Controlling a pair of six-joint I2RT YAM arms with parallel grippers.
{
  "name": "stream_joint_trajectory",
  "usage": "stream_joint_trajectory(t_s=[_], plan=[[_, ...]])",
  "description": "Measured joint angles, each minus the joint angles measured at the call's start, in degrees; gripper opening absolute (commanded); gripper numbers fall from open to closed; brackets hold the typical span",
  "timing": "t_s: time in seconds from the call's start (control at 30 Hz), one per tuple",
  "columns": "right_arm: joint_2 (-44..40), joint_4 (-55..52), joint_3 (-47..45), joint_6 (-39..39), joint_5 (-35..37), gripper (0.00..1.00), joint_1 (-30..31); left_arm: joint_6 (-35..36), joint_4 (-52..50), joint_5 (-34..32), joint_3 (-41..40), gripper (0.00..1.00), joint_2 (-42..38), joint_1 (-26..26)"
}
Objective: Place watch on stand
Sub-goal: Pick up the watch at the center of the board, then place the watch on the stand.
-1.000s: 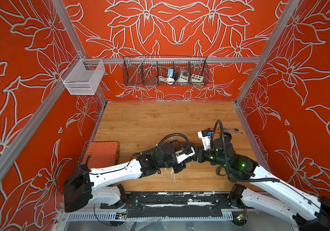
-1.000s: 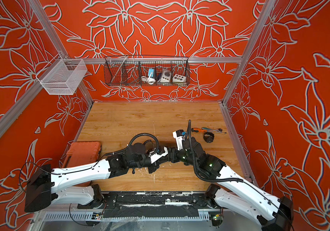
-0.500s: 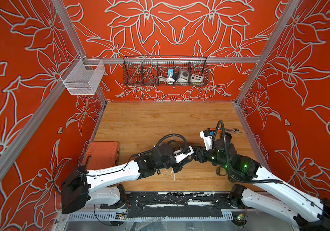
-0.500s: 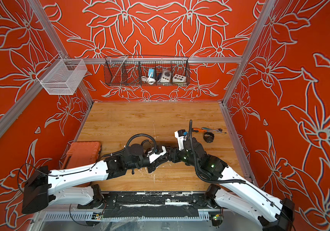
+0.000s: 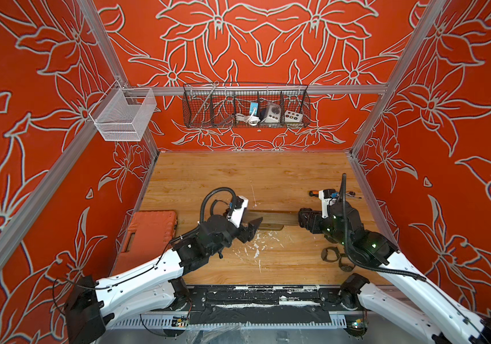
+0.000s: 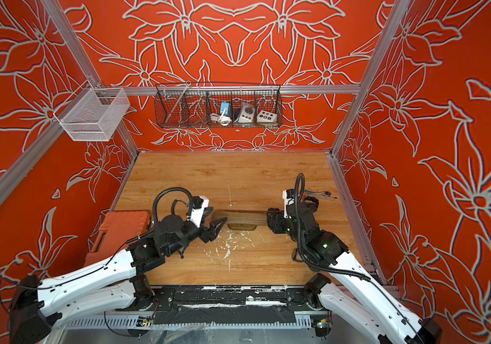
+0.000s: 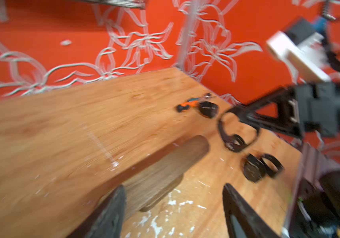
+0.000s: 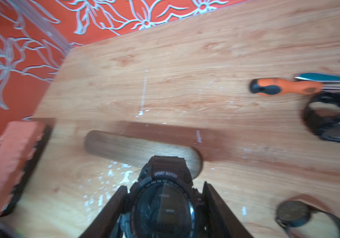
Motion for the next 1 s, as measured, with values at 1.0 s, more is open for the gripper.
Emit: stream_joint_trajectory(t_s=[1.0], plan=[[20.39, 6.64, -1.40, -2.91, -1.44, 0.30, -7.02, -19.28, -10.54, 28.04, 7.37, 0.85, 26.53, 18.80]])
